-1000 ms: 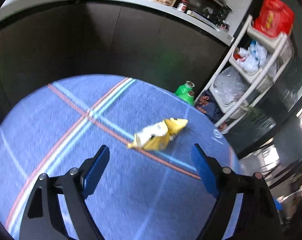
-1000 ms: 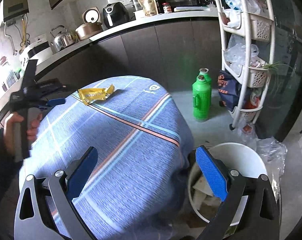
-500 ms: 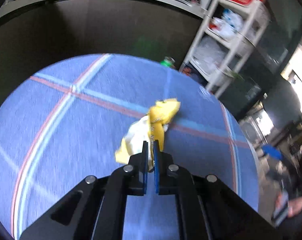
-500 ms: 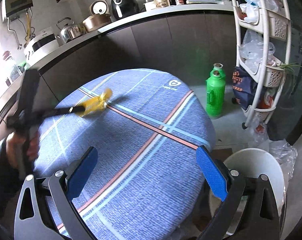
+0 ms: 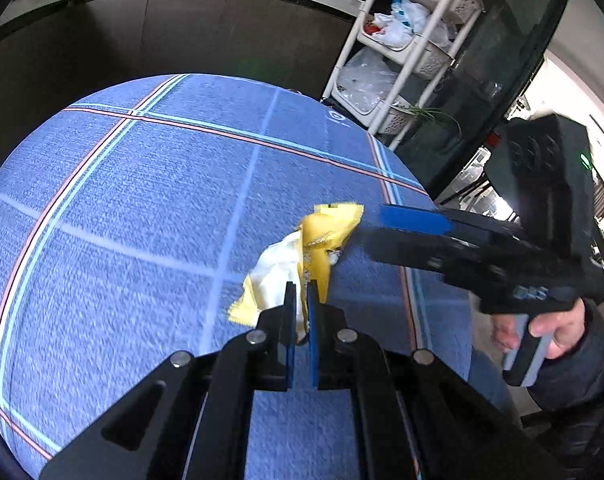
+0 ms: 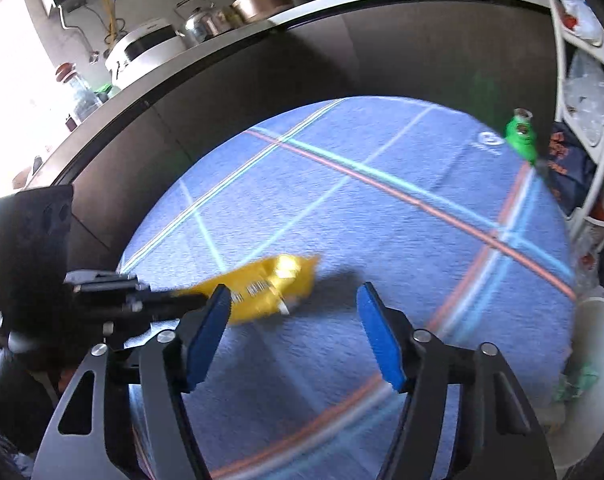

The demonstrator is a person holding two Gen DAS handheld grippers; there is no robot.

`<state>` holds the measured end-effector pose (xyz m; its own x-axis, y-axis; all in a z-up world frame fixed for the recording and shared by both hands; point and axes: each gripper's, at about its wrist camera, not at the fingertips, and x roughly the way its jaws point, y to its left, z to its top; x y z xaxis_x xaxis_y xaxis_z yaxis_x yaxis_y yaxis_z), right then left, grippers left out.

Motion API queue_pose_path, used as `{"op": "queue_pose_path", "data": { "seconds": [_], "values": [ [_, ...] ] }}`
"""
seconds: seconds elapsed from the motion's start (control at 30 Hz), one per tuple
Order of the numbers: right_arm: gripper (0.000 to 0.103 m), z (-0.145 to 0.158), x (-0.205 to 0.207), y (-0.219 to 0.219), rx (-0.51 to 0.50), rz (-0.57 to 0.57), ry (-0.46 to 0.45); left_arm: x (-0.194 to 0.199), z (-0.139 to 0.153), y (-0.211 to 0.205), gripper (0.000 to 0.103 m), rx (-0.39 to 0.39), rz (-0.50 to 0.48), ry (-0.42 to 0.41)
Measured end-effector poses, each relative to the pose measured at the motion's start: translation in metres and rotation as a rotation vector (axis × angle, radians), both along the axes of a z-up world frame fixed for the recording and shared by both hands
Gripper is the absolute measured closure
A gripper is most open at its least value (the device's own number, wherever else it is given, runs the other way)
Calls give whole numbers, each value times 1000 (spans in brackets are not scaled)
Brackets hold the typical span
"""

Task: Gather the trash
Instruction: 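Grasp the yellow chip bag and white wrapper with the left tool, then grasp the yellow chip bag with the right tool while the left tool holds it, then carry the chip bag over the white bin and open both tools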

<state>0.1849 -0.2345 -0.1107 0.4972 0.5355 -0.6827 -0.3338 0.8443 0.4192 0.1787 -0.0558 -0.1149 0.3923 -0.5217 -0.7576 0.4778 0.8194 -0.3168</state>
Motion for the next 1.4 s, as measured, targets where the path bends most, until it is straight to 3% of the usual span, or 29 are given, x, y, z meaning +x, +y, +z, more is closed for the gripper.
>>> {"op": "queue_pose_path", "data": {
  "seconds": [0.1, 0.17, 0.27, 0.47, 0.63, 0.8, 1.1, 1.4],
  "values": [
    [57, -12, 7, 8, 31, -3, 53, -9, -1, 4, 96, -13, 0, 7],
    [82, -18, 9, 12, 24, -13, 75, -16, -1, 9, 96, -19, 5, 7],
    [86, -12, -2, 12, 12, -9, 46, -23, 5, 11, 96, -43, 13, 8],
    [87, 14, -33, -19, 36, -81, -27, -37, 27, -1, 96, -94, -8, -20],
    [87, 34, -68, -70, 15, -189, -86, -49, 37, -48, 96, -133, -101, -30],
    [87, 38, -96, -135, 5, -327, -100, -53, 36, -109, 96, -179, -210, 13],
    [87, 19, -119, -236, -38, -519, -94, -37, 19, -224, 96, -166, -324, 60],
    [87, -27, -105, -290, -36, -603, -30, -18, -26, -291, 93, -54, -345, 130]
  ]
}}
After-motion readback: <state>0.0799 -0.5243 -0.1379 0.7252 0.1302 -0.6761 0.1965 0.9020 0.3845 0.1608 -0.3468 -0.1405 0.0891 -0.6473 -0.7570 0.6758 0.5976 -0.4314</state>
